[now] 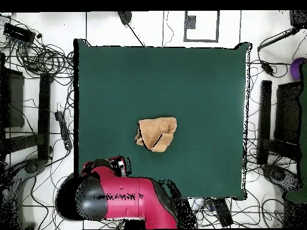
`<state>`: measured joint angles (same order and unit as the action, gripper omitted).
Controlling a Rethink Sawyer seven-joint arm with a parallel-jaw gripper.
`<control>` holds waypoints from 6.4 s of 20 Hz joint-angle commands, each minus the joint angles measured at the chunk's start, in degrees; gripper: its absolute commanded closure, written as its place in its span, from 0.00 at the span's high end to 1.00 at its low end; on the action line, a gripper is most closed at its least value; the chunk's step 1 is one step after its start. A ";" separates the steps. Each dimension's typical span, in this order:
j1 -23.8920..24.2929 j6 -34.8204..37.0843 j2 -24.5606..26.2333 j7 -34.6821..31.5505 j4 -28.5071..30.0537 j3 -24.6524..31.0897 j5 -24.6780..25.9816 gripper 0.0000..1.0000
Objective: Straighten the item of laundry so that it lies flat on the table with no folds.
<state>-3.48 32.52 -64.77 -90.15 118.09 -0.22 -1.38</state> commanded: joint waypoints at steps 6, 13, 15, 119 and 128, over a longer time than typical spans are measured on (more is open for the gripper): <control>-0.28 -4.64 27.81 -8.30 -8.77 6.84 -1.05 1.00; -1.95 -14.64 34.32 -13.71 -6.30 8.21 -4.75 1.00; -1.94 -18.78 35.93 -15.57 -4.58 8.18 -5.47 1.00; 7.30 -32.64 31.97 -26.48 2.43 -1.31 -13.98 1.00; -7.60 -5.68 22.51 -26.22 -5.22 -18.57 -15.04 1.00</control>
<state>-2.29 7.71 -35.74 -99.78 117.37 -13.94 -13.25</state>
